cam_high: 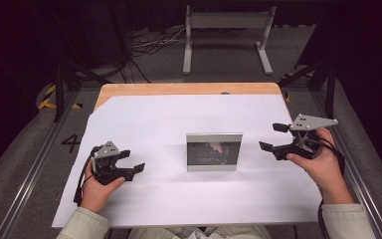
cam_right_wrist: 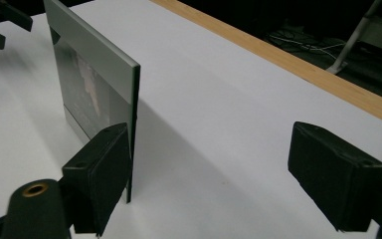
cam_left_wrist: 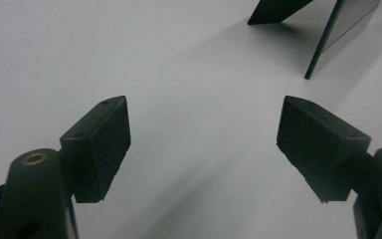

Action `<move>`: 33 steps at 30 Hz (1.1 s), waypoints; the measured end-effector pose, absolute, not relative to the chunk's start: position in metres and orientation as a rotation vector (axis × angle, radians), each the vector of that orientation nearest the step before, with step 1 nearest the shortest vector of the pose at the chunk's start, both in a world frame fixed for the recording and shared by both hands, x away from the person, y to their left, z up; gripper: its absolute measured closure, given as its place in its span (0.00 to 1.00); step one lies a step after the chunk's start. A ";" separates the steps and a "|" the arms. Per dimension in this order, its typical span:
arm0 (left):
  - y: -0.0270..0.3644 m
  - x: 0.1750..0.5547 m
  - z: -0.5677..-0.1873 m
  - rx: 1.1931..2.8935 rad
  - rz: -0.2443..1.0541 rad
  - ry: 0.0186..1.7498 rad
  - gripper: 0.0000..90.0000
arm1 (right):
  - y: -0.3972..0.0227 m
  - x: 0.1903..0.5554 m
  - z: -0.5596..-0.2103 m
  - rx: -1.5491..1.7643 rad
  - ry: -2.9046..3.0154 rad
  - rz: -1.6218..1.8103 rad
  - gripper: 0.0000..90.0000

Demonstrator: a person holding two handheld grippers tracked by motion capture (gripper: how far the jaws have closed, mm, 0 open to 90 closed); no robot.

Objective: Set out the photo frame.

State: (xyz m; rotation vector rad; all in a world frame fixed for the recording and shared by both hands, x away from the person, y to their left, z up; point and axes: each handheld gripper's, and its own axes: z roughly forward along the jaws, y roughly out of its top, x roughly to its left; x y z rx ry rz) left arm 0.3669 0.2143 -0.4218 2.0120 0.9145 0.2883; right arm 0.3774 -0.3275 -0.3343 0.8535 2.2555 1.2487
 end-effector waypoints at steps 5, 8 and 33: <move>0.214 0.368 -0.422 2.014 0.287 0.912 0.24 | -0.334 0.375 -0.349 0.882 2.234 1.253 0.20; 0.213 0.368 -0.423 2.017 0.290 0.911 0.25 | -0.336 0.375 -0.356 0.890 2.230 1.256 0.19; 0.212 0.372 -0.430 2.038 0.306 0.940 0.25 | -0.345 0.378 -0.422 1.085 2.253 1.159 0.20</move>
